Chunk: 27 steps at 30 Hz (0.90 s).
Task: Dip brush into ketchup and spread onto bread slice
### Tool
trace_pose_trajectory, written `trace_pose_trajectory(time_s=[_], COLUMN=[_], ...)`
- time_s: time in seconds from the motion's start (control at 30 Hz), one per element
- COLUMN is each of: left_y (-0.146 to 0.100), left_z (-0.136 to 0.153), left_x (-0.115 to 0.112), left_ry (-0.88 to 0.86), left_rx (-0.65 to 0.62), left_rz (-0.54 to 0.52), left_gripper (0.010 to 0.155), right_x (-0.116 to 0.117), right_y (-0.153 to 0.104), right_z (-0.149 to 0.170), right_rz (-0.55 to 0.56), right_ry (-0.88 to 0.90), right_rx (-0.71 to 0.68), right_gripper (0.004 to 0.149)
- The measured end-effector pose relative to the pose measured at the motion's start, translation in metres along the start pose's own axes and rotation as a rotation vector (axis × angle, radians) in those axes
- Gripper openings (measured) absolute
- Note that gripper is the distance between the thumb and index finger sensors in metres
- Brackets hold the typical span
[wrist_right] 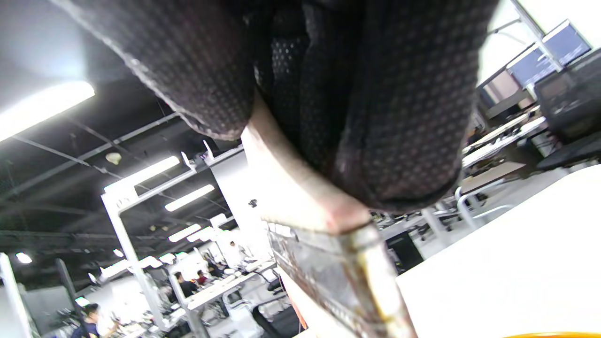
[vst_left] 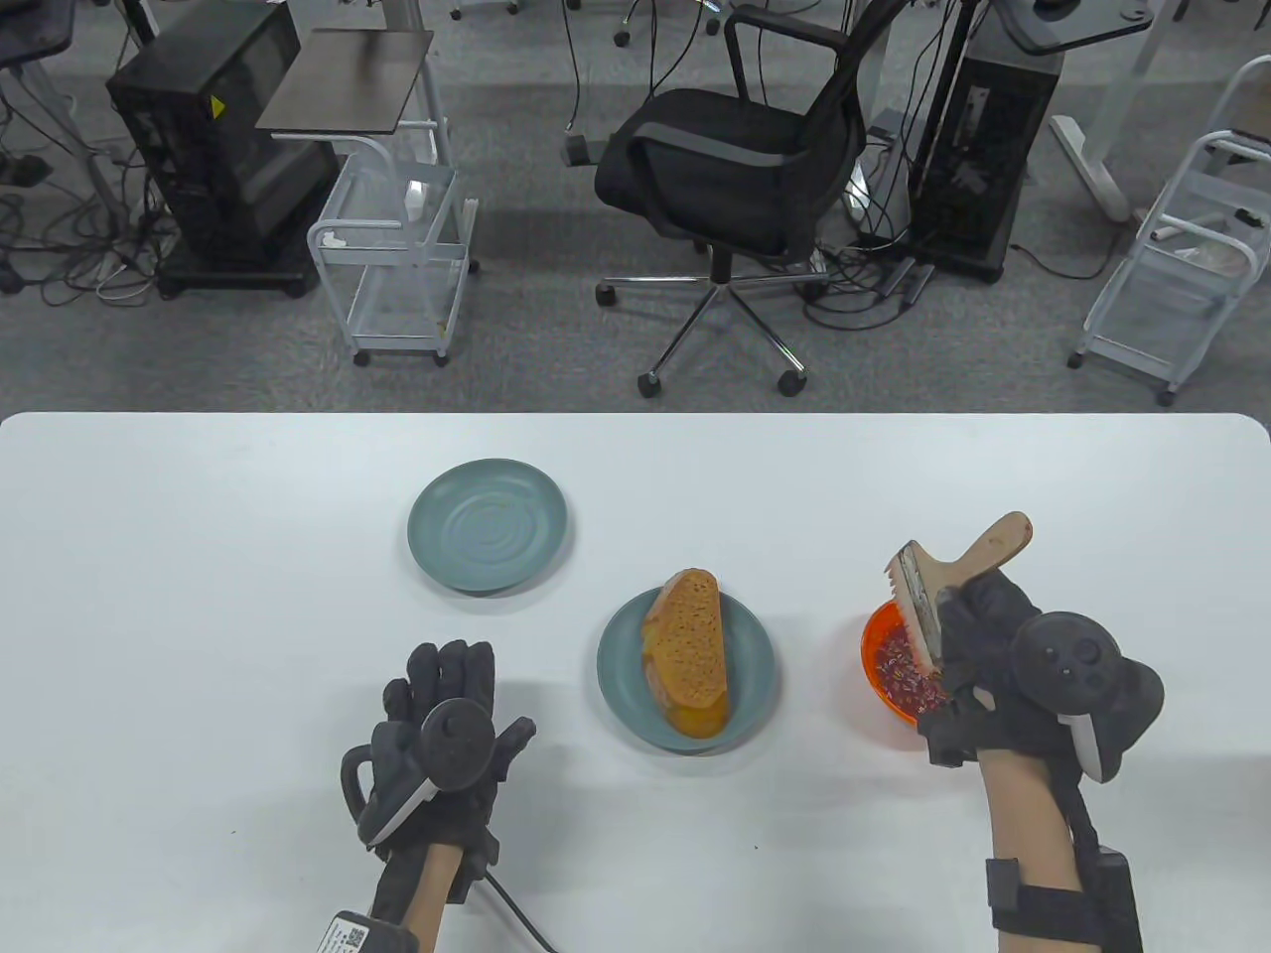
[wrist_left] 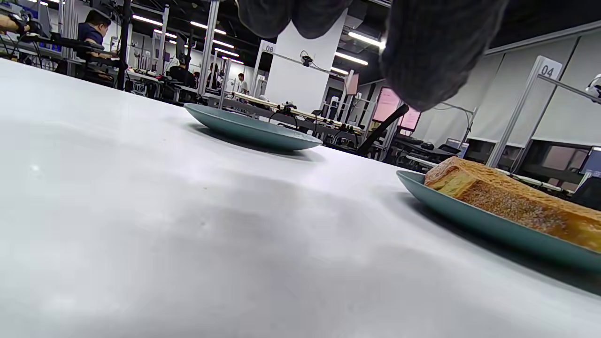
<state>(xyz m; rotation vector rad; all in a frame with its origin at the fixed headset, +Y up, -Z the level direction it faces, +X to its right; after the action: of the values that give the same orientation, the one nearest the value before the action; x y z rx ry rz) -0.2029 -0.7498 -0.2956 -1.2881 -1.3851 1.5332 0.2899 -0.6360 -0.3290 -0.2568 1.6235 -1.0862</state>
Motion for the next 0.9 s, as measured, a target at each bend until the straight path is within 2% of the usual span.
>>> trace_pose_trajectory(time_s=[0.17,0.53,0.9], left_y=[0.0,-0.001,-0.001], left_z=[0.001,0.001,0.003], left_x=[0.0,0.001,0.0], left_ry=[-0.007,-0.001,-0.008], left_rx=[0.003,0.011,0.018], left_rz=[0.001,0.014,0.025], left_gripper=[0.08,0.079,0.078], right_x=[0.014,0.039,0.039], right_y=[-0.003,-0.012,-0.019], right_z=[0.016,0.025,0.035], right_rz=[-0.027,-0.064,-0.046], right_ry=[-0.107,-0.16,-0.143], right_rx=[0.017,0.033,0.049], right_gripper=[0.047,0.047,0.047])
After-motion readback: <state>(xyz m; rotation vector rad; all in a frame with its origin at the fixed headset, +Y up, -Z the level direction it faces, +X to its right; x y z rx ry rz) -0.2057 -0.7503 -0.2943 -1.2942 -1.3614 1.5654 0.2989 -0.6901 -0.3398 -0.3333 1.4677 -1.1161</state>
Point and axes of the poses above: the tracker on the back of each hand, its own z axis roughly to the little-finger side, its own y axis roughly from the wrist to the fingertips, x = y × z, the point moved 1 cm from there along y, roughly from the wrist to the fingertips, and after that the axes turned 12 degrees about z, right-handed, at the moved point
